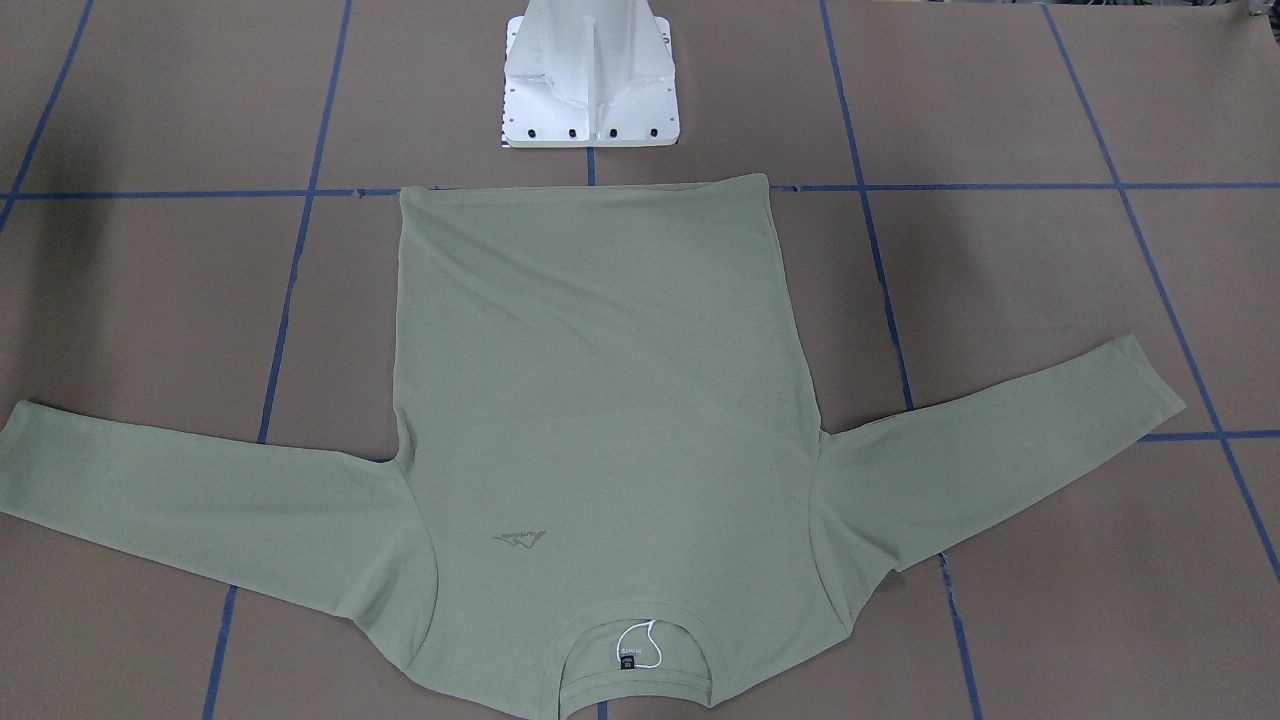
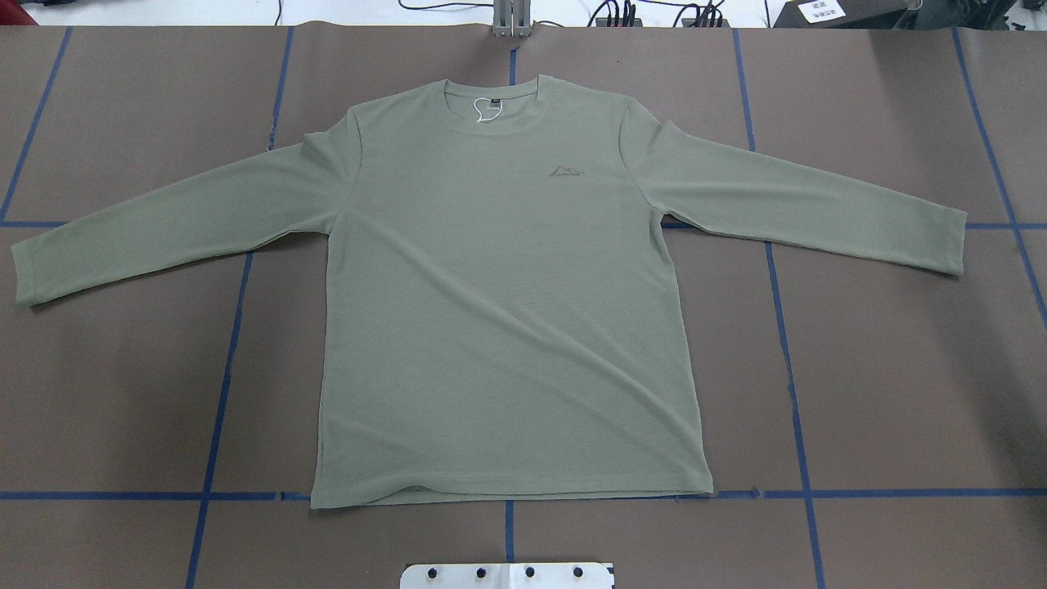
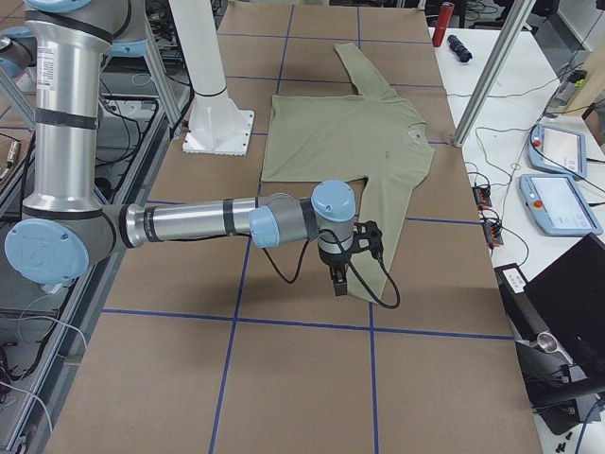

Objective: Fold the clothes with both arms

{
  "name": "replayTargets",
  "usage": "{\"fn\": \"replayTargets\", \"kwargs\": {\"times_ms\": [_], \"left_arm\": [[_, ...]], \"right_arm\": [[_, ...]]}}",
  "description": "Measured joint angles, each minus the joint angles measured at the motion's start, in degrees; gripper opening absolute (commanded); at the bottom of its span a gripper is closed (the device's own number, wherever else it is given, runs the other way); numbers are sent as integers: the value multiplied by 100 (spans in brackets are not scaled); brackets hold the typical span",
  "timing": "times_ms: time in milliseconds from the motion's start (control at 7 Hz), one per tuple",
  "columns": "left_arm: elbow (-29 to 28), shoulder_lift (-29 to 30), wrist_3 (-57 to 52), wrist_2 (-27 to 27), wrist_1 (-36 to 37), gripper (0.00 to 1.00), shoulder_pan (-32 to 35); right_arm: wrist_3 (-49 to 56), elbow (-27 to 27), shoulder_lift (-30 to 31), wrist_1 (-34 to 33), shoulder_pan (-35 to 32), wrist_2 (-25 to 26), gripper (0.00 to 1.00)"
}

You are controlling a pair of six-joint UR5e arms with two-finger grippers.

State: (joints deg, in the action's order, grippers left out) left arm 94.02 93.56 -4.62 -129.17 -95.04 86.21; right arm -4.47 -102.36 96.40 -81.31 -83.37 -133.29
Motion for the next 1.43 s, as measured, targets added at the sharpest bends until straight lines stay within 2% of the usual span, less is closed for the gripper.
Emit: {"fn": "replayTargets", "kwargs": {"times_ms": [286,571,714,1000,1429], "left_arm": [[-441,-36,33,-496,-899,100,-12],[-569,39,34,-701,-1104,100,-36],[-584,43,35,-706,-1119,100,-67],[-593,31,34,-702,-1129,100,-92],[-583,17,40,-705,-1138,100,-92]], "right_arm": [[-205,814,-291,786,248,-40,100],[-419,1782,-741,1773,656,-44,100],[-631,2165,-1029,2017,924,-30,100],[-884,2734,-1488,2149,1377,6,100],[-919,2950,-1669,2161,1467,41,100]]}}
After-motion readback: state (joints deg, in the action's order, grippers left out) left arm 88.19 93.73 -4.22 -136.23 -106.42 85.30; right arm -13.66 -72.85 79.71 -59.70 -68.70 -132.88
